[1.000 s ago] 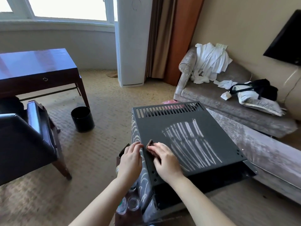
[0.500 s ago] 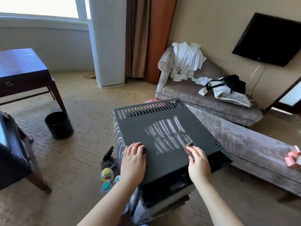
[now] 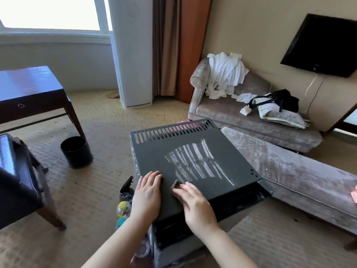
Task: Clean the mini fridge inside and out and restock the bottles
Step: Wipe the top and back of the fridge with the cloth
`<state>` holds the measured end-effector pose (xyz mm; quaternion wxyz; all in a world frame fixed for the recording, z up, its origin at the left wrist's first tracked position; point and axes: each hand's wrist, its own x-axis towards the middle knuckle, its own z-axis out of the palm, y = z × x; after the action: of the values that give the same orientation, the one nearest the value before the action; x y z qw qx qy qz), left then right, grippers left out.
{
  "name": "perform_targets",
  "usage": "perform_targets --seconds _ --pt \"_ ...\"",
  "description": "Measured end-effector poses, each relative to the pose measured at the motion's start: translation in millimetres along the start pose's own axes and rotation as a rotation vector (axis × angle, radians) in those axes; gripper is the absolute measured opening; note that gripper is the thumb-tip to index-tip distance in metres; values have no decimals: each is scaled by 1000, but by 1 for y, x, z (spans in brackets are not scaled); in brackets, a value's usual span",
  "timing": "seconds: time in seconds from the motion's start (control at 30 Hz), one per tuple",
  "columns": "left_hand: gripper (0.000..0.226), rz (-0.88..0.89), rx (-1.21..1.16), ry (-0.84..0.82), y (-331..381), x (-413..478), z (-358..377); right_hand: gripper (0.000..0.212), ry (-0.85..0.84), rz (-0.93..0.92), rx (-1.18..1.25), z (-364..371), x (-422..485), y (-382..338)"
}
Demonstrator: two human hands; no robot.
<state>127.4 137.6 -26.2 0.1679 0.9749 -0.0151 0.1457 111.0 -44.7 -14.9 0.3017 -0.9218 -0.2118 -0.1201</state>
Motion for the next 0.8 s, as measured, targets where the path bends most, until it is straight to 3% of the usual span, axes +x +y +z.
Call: perform_targets --seconds 0.27,0.4,0.53,0.63,0.8 --pt "44 -47 229 21 21 -1 -5 35 111 286 -74 -92 28 138" --pt "32 -159 205 47 32 0 -3 35 144 320 -40 -94 35 148" --pt "30 -277 161 150 48 7 2 34 -103 79 114 -69 28 97" --pt "33 -271 133 178 49 7 3 34 -267 -132 202 -57 16 75" --pt "35 -261 124 226 50 4 5 37 -334 -233 203 -63 27 104"
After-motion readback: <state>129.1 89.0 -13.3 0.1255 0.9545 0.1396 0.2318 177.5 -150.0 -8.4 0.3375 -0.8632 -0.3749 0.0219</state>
